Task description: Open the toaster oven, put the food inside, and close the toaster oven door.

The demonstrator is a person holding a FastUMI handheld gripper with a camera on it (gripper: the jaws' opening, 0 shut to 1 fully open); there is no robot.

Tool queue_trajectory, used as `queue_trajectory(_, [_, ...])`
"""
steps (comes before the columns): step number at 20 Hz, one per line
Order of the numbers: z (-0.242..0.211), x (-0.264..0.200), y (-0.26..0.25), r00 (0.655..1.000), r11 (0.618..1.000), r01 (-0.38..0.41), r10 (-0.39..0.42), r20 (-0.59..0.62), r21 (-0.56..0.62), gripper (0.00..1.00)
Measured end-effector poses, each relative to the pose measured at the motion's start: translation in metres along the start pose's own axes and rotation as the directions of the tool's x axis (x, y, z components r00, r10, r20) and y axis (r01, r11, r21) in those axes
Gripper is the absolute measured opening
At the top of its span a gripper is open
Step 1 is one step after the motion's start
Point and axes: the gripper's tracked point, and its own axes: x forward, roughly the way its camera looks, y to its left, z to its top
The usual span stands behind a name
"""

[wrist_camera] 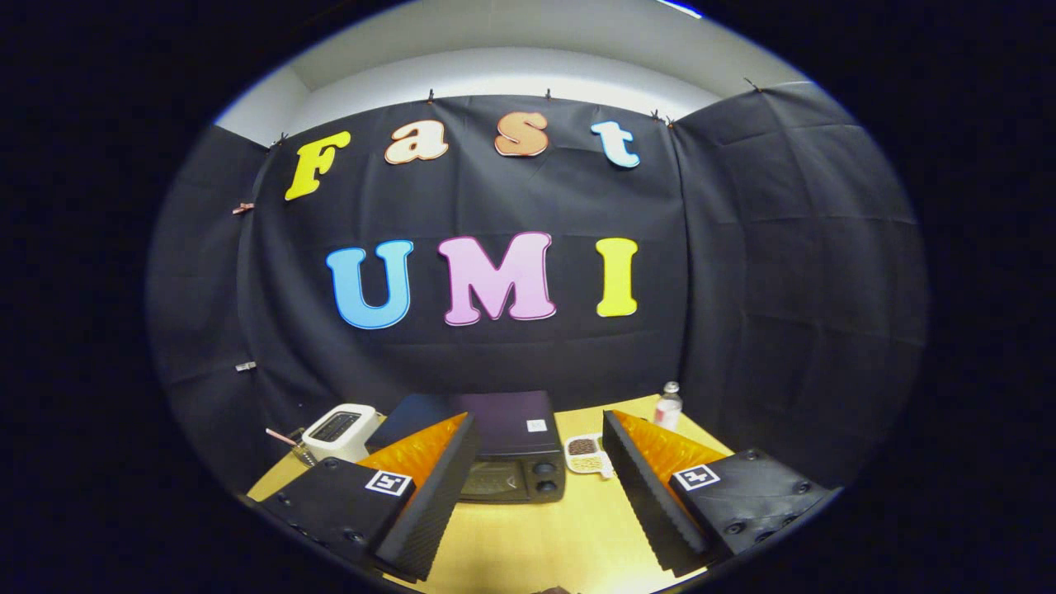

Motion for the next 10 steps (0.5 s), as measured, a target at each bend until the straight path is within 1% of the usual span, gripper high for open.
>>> queue_trajectory(2, [-0.005,-0.026,-0.024,0.999,0.998,0.051,-0.051,0.005,-0.035,0.99])
queue_trajectory(4, [-0.009,-0.042,-0.037,0.996,0.995,0.087,-0.086,0.011,-0.057,0.99])
queue_trajectory(7, [-0.012,-0.056,-0.046,0.994,0.990,0.106,-0.105,0.016,-0.089,0.99])
queue_trajectory(10, [-0.016,-0.061,-0.047,0.993,0.993,0.114,-0.114,-0.004,-0.043,0.99])
